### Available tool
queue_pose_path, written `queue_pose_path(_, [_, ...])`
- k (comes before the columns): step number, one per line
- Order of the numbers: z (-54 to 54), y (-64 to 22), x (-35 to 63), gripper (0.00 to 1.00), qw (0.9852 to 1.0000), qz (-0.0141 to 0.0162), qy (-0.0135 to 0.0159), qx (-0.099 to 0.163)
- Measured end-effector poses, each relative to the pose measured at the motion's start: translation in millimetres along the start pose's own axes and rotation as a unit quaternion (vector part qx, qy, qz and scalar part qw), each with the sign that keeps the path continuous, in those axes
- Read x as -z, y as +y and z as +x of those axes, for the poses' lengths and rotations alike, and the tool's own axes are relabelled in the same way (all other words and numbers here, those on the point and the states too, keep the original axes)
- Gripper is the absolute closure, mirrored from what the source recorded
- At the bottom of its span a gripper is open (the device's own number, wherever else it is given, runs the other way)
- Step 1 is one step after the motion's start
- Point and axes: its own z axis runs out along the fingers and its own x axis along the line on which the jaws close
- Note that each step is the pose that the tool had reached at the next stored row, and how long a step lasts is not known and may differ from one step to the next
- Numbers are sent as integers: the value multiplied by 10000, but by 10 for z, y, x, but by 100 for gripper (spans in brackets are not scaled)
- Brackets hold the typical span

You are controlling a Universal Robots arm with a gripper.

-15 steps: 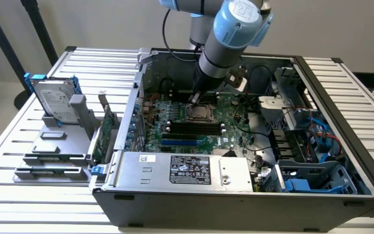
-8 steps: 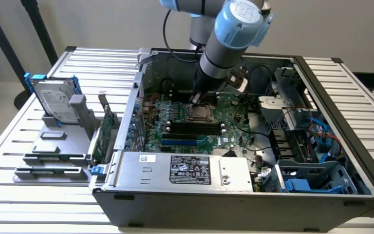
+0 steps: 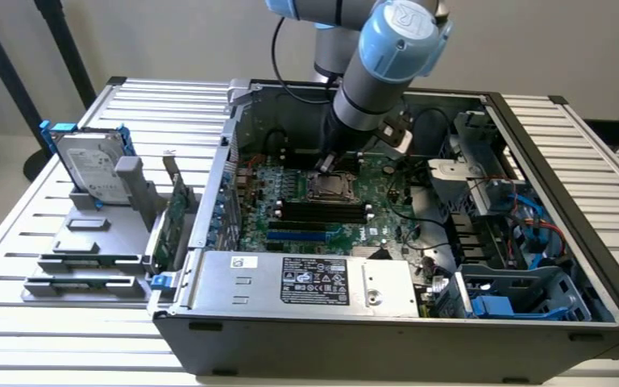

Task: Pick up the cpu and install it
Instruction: 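Install the first cpu locking lever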

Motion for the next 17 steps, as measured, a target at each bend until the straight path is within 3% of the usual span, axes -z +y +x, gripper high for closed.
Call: queue_pose_path(17, [55,132,9,89,10000,17,-11,-26])
